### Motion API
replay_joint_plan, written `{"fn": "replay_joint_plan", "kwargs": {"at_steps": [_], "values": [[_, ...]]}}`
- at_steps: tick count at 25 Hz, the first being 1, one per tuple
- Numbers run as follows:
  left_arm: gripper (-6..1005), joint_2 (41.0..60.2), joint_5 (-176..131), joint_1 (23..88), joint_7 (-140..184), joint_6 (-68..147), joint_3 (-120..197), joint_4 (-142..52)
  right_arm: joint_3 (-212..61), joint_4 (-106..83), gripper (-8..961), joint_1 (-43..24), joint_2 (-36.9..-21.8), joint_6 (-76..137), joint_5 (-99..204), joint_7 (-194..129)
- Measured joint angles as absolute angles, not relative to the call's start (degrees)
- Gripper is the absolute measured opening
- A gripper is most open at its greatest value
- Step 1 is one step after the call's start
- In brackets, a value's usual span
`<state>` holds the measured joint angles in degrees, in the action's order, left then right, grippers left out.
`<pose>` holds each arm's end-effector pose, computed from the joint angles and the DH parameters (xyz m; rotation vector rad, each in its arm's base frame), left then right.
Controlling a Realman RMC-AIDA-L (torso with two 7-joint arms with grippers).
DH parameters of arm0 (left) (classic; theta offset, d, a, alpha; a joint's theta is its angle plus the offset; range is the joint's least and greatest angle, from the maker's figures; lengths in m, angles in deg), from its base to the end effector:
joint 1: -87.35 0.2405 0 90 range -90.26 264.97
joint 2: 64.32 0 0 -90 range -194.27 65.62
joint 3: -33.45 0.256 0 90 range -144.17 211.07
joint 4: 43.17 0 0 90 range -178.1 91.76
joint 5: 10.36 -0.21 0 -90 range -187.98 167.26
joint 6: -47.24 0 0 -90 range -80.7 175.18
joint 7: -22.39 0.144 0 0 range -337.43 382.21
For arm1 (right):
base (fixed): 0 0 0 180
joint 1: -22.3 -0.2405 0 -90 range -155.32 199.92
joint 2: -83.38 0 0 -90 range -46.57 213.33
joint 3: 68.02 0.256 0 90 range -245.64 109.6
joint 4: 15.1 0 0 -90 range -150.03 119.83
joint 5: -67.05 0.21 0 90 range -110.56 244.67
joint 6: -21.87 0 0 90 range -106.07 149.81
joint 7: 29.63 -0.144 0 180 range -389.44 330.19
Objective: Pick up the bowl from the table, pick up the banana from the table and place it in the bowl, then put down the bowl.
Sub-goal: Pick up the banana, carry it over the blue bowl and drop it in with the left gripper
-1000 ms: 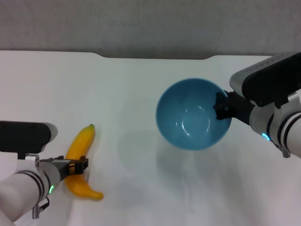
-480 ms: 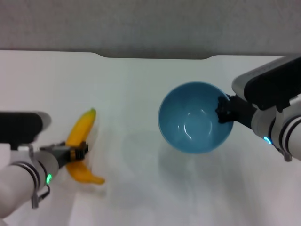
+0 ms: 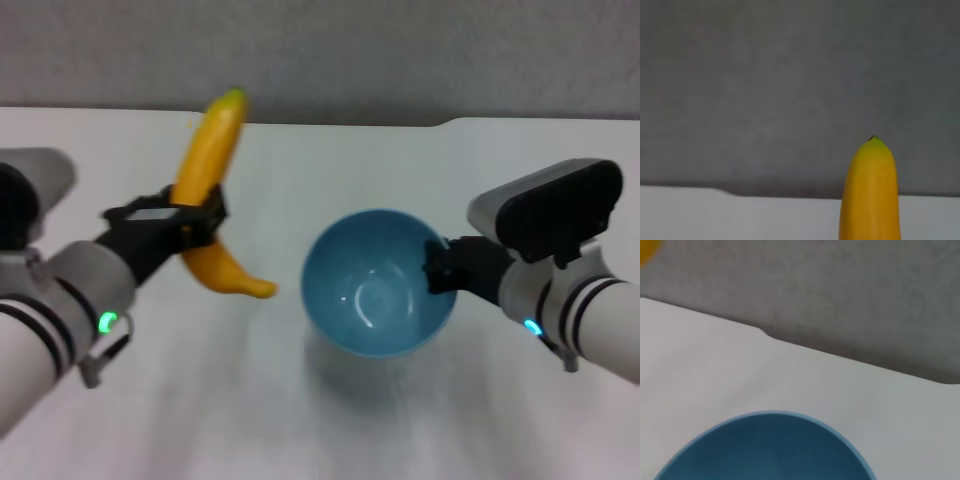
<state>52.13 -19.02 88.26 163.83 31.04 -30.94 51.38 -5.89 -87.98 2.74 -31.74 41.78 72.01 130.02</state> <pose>-0.1799 0.3157 -0.0096 -1.8337 -0.9559 -0.5743 0.1917 0.3622 -0.0682 -2.1082 0.7684 0.2116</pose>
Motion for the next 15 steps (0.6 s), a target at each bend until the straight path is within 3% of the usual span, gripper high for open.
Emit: {"fn": "replay_joint_plan", "kwargs": {"at_steps": [15], "values": [[545, 52.27, -19.41, 83.67, 164.76, 38.29, -25.24, 46.48, -10.89, -84.57, 102, -0.55, -31.85, 32.98, 77.46, 128.68]]}}
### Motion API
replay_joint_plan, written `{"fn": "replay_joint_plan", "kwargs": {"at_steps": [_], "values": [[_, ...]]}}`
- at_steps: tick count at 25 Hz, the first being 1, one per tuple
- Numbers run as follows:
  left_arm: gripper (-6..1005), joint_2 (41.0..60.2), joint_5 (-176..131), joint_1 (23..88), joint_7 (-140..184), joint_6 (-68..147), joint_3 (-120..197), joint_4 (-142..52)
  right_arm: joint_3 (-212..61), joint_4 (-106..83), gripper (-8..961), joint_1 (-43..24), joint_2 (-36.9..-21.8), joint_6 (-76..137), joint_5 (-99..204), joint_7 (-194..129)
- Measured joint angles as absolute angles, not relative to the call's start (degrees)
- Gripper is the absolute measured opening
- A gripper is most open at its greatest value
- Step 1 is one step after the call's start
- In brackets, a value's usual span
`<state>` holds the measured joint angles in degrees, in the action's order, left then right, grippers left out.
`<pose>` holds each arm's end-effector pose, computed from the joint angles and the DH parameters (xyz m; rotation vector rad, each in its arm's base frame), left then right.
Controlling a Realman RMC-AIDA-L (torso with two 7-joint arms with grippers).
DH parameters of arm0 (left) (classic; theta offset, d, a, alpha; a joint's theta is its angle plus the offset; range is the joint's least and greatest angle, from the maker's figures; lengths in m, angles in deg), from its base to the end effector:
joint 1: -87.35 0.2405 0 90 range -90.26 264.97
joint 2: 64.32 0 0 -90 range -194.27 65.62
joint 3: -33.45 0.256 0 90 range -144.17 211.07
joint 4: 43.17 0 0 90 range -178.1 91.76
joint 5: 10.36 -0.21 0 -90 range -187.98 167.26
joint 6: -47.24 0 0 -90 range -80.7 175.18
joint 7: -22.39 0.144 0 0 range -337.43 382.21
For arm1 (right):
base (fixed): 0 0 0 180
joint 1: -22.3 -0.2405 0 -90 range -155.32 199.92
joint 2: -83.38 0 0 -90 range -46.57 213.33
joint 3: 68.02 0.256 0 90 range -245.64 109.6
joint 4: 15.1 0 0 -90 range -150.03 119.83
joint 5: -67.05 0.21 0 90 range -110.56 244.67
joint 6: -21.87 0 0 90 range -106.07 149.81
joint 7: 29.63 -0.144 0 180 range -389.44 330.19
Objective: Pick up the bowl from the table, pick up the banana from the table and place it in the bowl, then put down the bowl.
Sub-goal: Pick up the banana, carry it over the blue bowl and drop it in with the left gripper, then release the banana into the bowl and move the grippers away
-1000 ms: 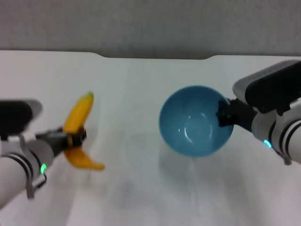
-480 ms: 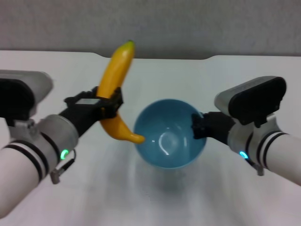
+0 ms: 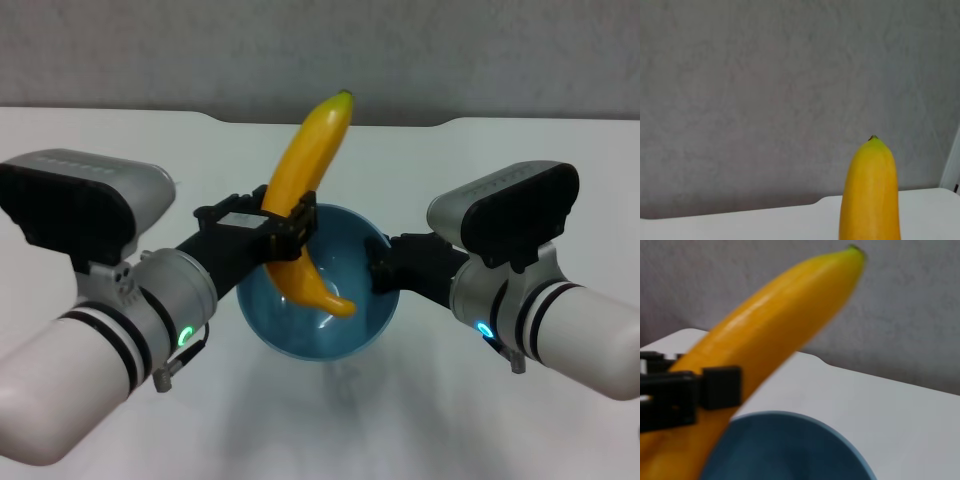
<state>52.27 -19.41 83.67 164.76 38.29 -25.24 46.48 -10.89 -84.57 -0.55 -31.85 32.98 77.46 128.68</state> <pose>-0.1503 0.3130 -0.0459 -2.0102 -0.8361 -0.6456 0.1645 0.3575 -0.0927 -2.2046 0.7582 0.3769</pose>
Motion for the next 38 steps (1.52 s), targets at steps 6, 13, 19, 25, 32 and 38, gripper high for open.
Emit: {"fn": "replay_joint_plan", "kwargs": {"at_steps": [6, 13, 19, 25, 32, 38], "values": [[551, 52.33, -19.43, 82.94, 164.78, 41.16, -24.85, 43.85, -11.62, -85.29, 106, -0.61, -31.84, 32.79, 77.5, 128.65], [559, 52.24, -19.51, 82.36, 165.11, 43.32, -24.85, 41.8, -11.75, -85.44, 110, -0.64, -31.84, 32.6, 77.52, 128.65], [679, 52.31, -19.51, 82.71, 165.02, 43.42, -25.37, 41.39, -11.71, -85.43, 114, -0.35, -31.77, 32.45, 77.52, 128.65], [856, 52.2, -19.58, 84.42, 165.26, 40.79, -28.3, 41.85, -10.83, -85.44, 118, -0.86, -31.63, 35.71, 77.62, 128.66], [895, 52.24, -19.11, 89.13, 164.98, 39.88, -36.24, 41.54, -8.51, -84.1, 123, -6.4, -31.09, 43.1, 86.64, 131.48], [896, 52.2, -19.06, 91.24, 164.87, 39.86, -39.46, 41.34, -2.94, -81.39, 127, -10.38, -30.78, 48.79, 100.68, 142.08]]}}
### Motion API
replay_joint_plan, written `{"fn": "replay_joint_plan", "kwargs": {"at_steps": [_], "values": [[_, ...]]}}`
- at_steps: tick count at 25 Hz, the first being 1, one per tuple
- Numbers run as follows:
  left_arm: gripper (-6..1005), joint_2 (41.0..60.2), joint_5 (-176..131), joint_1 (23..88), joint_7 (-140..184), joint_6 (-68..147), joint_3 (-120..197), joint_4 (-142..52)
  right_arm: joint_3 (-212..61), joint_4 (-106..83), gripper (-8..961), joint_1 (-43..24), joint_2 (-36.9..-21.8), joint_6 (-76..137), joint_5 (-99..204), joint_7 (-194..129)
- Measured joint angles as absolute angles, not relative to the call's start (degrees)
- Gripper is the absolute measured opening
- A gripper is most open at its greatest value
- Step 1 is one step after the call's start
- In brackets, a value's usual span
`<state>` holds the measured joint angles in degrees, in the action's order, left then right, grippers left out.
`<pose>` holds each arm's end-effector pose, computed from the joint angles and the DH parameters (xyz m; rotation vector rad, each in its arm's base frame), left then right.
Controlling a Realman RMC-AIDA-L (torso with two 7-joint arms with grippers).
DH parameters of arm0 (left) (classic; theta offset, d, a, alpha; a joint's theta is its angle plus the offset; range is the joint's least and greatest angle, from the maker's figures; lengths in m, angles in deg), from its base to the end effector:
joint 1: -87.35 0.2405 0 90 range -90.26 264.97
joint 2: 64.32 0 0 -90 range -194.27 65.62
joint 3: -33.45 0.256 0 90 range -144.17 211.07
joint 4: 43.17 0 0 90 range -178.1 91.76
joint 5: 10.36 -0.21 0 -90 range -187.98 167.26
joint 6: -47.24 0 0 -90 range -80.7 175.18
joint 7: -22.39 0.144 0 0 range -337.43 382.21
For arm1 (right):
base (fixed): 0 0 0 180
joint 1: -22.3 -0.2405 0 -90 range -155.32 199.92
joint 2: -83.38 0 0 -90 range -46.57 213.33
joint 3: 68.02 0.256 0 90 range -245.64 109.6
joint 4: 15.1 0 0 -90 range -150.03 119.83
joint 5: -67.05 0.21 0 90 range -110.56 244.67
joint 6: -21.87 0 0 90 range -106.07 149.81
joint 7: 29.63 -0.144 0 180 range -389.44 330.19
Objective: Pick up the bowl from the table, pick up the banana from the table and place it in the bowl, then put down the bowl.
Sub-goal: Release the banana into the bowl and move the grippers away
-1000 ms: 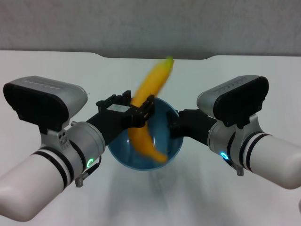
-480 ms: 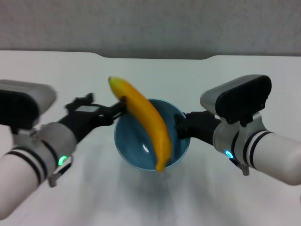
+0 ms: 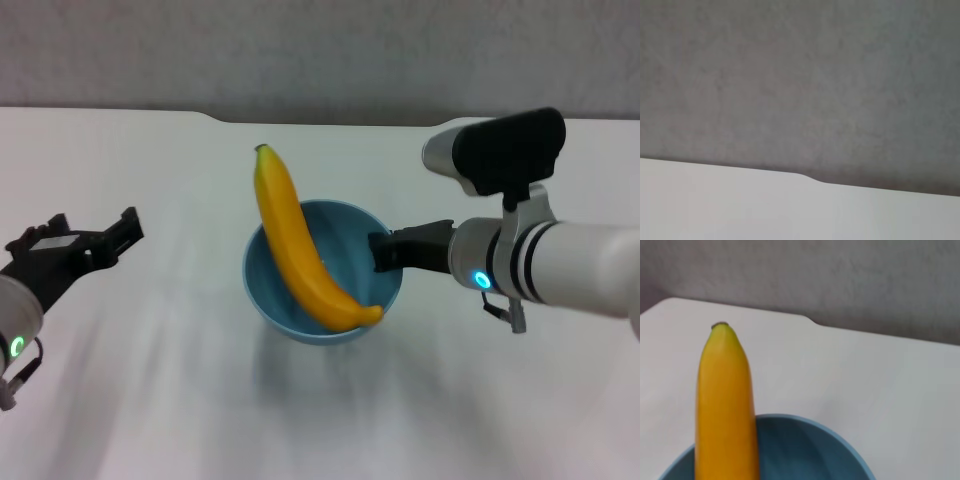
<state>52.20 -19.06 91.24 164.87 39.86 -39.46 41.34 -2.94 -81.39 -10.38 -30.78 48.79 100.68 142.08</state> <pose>-0.2531 0.3184 0.0135 -1.6786 -0.9926 -0.5120 0.1534 0.3906 -0.0809 -2.2284 0.9819 0.2426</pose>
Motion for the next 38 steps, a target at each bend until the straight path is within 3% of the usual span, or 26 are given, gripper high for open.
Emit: {"fn": "replay_joint_plan", "kwargs": {"at_steps": [5, 18, 38], "values": [[895, 52.25, -19.15, 91.49, 164.86, 39.85, -40.19, 40.61, -0.77, -78.37, 130, -14.23, -30.7, 53.8, 103.12, 142.32], [896, 52.41, -18.87, 90.75, 164.69, 39.94, -41.27, 37.84, -3.87, -72.52, 139, -15.11, -31.64, 52.2, 105.26, 142.31], [895, 52.3, -18.89, 91.02, 164.68, 39.85, -41.38, 37.74, -8.03, -68.09, 152, -10.47, -31.84, 40.11, 105.82, 141.99]]}}
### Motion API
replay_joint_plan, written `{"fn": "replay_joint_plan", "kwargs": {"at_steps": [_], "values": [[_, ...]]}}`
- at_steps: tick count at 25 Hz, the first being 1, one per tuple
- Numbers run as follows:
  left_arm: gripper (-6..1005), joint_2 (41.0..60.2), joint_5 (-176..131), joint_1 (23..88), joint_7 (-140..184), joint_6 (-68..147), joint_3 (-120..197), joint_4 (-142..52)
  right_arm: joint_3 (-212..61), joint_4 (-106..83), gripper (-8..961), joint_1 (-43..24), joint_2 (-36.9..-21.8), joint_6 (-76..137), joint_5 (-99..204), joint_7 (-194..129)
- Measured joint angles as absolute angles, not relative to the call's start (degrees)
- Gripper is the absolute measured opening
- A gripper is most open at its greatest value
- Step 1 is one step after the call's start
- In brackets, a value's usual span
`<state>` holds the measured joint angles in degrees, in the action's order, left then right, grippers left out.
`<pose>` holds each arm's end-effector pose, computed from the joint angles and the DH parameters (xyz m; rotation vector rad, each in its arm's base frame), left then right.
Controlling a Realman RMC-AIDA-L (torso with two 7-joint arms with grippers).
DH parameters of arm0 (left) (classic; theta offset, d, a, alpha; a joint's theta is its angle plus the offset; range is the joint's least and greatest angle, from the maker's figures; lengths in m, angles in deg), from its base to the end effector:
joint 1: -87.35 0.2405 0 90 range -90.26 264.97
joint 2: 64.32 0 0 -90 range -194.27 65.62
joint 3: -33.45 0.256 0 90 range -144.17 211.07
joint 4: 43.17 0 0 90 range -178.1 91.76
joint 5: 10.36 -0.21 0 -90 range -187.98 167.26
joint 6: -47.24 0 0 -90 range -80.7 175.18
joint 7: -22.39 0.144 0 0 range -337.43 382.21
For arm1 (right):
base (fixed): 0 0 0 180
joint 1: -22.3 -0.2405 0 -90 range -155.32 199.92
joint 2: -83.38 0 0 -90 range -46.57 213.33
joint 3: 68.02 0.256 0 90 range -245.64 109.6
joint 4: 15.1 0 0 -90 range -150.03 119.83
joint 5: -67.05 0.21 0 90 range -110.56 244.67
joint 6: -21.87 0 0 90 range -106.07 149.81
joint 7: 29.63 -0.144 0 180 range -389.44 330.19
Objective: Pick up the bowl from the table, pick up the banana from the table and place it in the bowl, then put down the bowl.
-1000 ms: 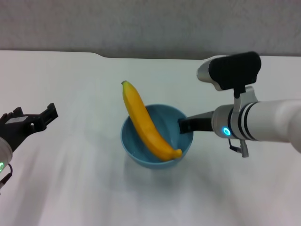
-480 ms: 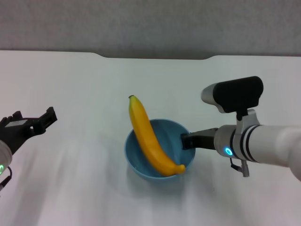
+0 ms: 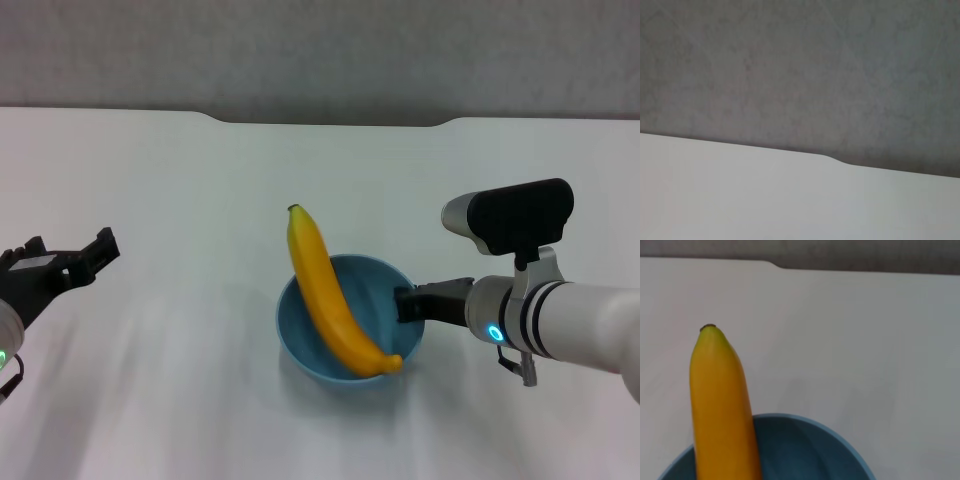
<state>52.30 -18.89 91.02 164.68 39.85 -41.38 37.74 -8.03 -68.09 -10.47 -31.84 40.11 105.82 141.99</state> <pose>-0.2764 0.3171 0.0143 -1.6382 -1.0371 -0.4598 0.2081 0.3805 -0.1073 -2.1723 1.1042 0.1735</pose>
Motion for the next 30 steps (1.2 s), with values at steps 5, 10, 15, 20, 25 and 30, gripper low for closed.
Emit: {"fn": "replay_joint_plan", "kwargs": {"at_steps": [5, 10, 15, 20, 25, 30], "values": [[895, 52.3, -18.89, 91.04, 164.68, 39.88, -41.43, 37.69, -8.54, -68.16, 156, -10.39, -31.84, 39.59, 105.65, 141.96], [895, 52.3, -18.89, 91.16, 164.68, 39.99, -41.44, 37.62, -8.66, -68.85, 218, -10.22, -31.84, 39.54, 105.25, 141.94], [896, 52.3, -18.89, 91.68, 164.68, 40.16, -41.54, 37.59, -8.54, -72.46, 321, -7.82, -31.79, 39.53, 102.53, 142.09], [895, 52.31, -19.1, 93.31, 164.82, 43.55, -41.48, 37.92, -5.67, -83.57, 629, 1.35, -31.84, 38.84, 91.27, 141.94], [894, 52.39, -19.34, 96.55, 165.17, 55.7, -41.32, 36.64, -5.12, -89.54, 788, 8.51, -31.68, 32.72, 83.71, 141.99], [892, 52.52, -19.03, 96.4, 165.23, 81.22, -43.46, 23.58, -5.77, -86.82, 887, 15.28, -31.67, 13.01, 80.11, 141.92]]}}
